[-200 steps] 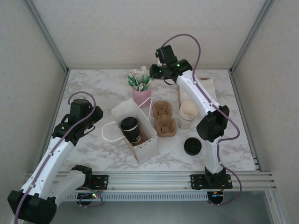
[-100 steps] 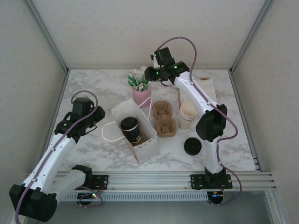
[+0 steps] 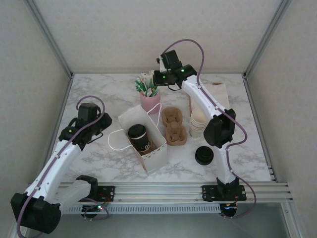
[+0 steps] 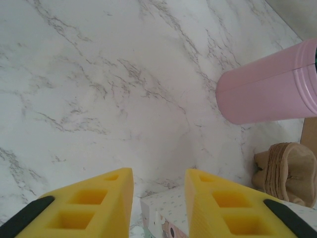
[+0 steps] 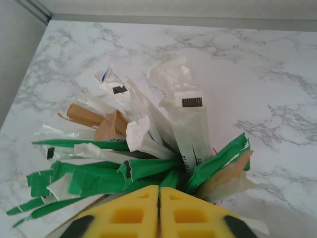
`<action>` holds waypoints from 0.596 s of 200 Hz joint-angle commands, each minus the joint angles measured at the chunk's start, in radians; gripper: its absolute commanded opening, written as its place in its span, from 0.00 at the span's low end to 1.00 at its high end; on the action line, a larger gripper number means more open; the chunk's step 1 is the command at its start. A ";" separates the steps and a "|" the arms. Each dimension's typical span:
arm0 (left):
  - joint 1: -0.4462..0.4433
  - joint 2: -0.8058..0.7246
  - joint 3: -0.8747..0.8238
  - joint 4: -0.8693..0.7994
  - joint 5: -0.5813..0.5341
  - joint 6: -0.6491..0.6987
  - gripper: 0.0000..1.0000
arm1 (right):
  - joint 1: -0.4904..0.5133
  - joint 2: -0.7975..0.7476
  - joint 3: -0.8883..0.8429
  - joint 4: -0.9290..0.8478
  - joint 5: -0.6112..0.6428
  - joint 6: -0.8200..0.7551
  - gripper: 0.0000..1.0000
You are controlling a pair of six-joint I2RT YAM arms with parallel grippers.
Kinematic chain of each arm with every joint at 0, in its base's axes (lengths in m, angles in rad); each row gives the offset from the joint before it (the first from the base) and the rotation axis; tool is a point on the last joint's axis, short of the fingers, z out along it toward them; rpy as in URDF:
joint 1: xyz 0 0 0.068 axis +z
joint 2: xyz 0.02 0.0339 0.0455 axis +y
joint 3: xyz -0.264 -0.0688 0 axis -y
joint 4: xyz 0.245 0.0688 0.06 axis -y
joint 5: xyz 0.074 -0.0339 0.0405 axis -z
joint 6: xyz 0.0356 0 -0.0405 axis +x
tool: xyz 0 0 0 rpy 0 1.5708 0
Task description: Pack the takeout coffee
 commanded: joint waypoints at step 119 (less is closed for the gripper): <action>-0.009 -0.047 0.045 -0.018 -0.015 0.024 0.32 | 0.074 -0.265 0.130 -0.154 0.107 -0.087 0.00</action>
